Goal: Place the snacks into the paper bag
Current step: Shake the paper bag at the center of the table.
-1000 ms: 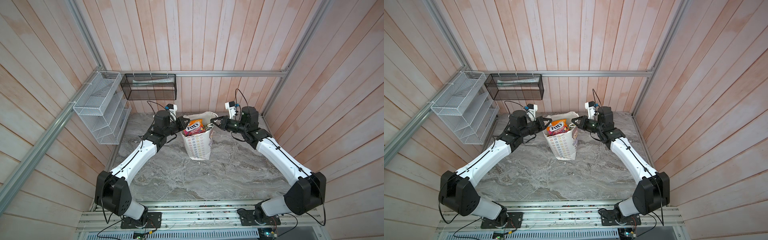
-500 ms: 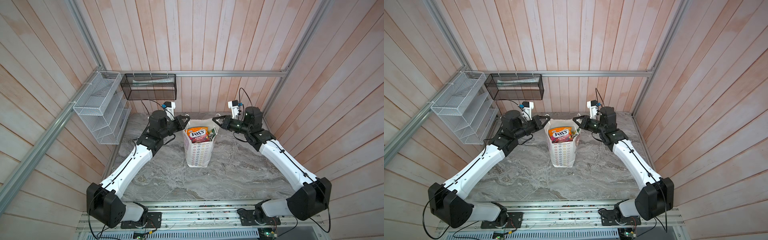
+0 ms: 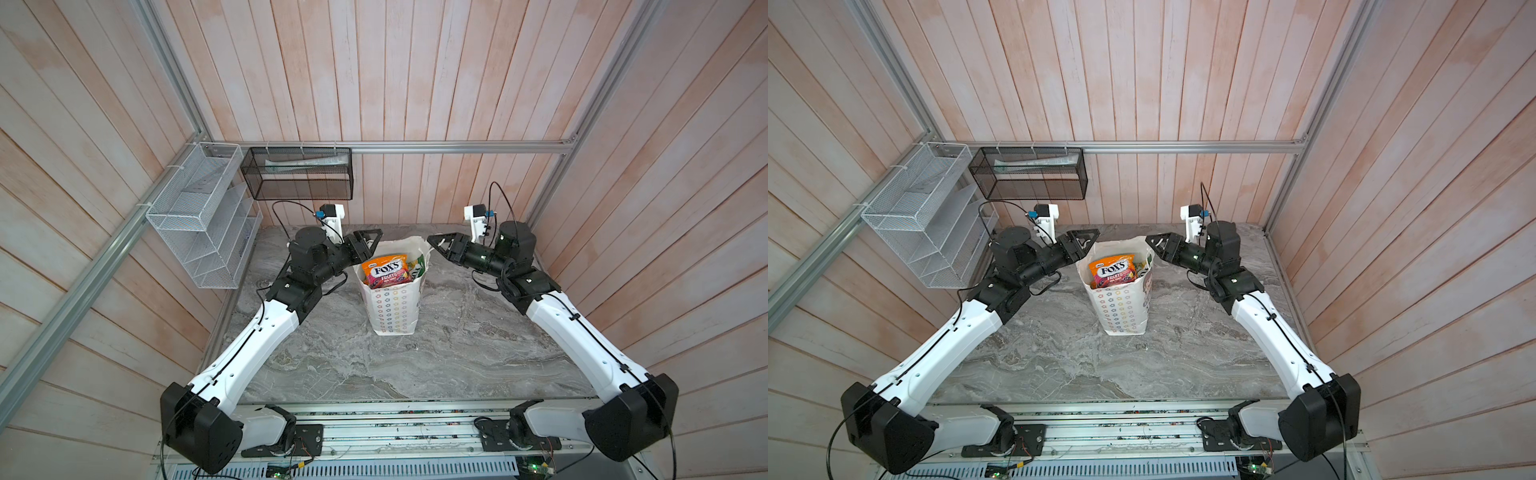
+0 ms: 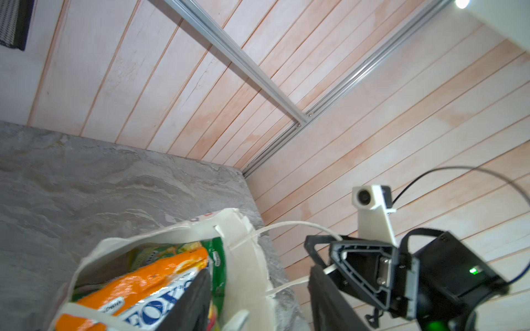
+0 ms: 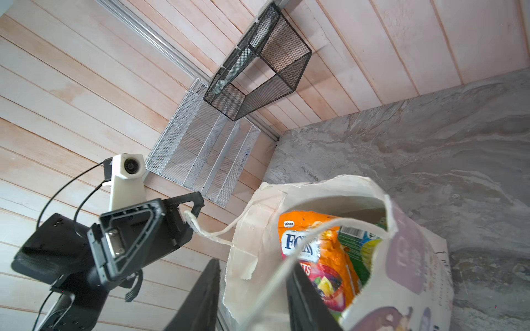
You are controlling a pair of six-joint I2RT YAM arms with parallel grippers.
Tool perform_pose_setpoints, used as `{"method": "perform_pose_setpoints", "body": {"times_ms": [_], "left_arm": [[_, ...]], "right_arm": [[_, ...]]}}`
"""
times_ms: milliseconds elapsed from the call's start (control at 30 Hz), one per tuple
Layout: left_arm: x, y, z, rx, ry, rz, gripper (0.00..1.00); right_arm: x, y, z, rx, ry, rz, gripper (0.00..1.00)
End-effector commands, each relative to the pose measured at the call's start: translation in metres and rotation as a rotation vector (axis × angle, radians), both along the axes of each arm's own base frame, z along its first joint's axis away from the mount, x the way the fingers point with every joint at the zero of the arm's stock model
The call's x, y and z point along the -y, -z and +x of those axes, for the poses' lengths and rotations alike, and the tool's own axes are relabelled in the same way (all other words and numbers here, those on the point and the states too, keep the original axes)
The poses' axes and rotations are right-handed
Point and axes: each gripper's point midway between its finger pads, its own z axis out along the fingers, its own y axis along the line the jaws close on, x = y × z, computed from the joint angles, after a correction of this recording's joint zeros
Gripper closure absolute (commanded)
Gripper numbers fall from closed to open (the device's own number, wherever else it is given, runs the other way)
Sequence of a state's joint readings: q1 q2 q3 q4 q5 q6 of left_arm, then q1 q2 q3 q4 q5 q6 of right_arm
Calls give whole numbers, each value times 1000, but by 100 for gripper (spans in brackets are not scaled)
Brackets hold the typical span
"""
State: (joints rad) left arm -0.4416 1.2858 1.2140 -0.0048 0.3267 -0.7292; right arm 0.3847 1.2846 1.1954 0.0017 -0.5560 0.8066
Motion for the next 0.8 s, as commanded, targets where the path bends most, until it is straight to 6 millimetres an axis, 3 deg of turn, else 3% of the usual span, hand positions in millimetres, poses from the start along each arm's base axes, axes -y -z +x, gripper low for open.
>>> {"method": "perform_pose_setpoints", "body": {"times_ms": [0, 267, 433, 700, 733, 767], "left_arm": [[-6, -4, -2, 43, -30, 20, 0], [-11, -2, 1, 45, -57, 61, 0], [-19, 5, 6, 7, -113, 118, 0], [-29, -3, 6, 42, -157, 154, 0], [-30, -6, 5, 51, -162, 161, 0], [-32, -9, 5, 61, -169, 169, 0]], "right_arm": [[14, -1, 3, -16, 96, 7, 48], [32, 7, 5, -48, 206, -28, 40], [34, 2, 3, -28, 203, -31, 39], [40, -12, 0, 19, 168, 1, 38], [41, -14, -1, 25, 162, 10, 36], [43, -16, -2, 29, 162, 15, 12]]}}
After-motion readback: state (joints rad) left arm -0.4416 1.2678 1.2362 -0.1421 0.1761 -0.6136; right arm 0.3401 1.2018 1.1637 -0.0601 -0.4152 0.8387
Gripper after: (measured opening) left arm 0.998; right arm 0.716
